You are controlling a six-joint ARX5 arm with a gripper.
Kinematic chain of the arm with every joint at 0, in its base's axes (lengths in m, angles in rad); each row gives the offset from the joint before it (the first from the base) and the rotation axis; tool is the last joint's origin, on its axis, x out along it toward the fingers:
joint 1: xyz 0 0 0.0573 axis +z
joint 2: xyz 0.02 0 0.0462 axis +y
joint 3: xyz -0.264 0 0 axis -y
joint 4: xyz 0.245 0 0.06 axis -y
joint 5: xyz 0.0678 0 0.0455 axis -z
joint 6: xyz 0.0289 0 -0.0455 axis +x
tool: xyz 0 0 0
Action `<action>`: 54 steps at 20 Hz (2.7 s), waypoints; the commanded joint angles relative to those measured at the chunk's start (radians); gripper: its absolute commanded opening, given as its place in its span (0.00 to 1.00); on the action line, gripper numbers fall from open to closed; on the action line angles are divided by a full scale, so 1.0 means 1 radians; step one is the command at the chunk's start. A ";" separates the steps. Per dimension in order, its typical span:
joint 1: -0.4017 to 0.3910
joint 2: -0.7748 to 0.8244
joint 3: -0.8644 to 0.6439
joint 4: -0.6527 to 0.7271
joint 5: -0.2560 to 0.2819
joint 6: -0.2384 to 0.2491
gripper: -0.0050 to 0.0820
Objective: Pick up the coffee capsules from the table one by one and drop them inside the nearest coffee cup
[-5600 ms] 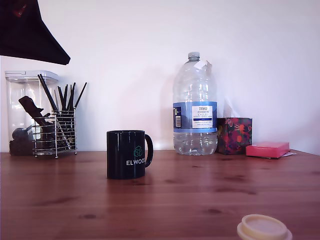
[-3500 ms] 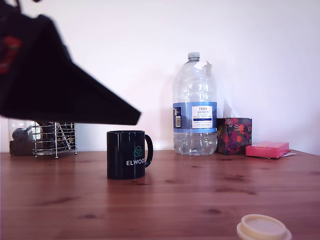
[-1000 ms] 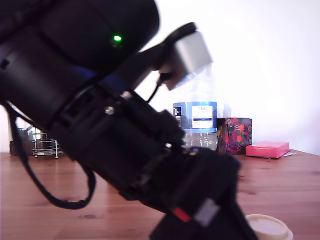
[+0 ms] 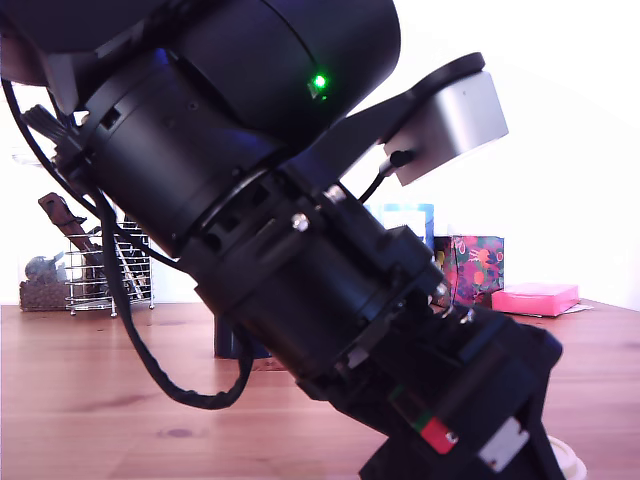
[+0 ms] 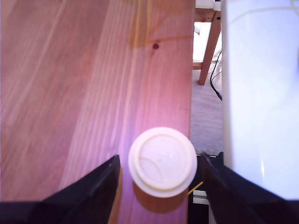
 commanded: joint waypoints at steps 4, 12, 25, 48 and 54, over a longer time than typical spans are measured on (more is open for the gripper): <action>-0.007 0.019 0.001 0.019 0.005 0.008 0.61; -0.014 0.033 0.001 0.034 0.004 0.009 0.51; -0.008 -0.021 0.001 0.078 -0.034 0.008 0.35; 0.373 -0.683 -0.294 0.134 -0.401 -0.048 0.35; 0.459 -0.782 -0.319 0.100 -0.404 -0.051 0.35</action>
